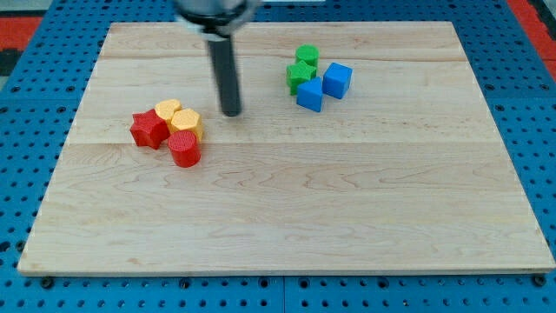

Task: Move the blue triangle in between the green circle and blue cube

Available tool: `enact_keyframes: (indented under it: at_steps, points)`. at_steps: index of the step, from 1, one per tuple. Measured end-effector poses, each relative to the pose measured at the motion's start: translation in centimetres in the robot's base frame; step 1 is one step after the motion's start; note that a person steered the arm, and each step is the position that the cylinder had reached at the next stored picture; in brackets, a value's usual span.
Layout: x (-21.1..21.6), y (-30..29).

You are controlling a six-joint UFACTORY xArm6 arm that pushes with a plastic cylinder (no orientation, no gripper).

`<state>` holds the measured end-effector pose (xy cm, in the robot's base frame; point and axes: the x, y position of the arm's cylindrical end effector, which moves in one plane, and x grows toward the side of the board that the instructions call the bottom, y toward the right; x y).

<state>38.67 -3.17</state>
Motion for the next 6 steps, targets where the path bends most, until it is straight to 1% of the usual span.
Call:
enact_keyframes:
  at_steps: [1,2,3,4,5,6]
  points:
    - [0.4,9.7]
    - [-0.5,10.1]
    - [-3.1,5.0]
    - [-4.7,1.2]
    - [-4.7,9.2]
    - [-6.2,9.5]
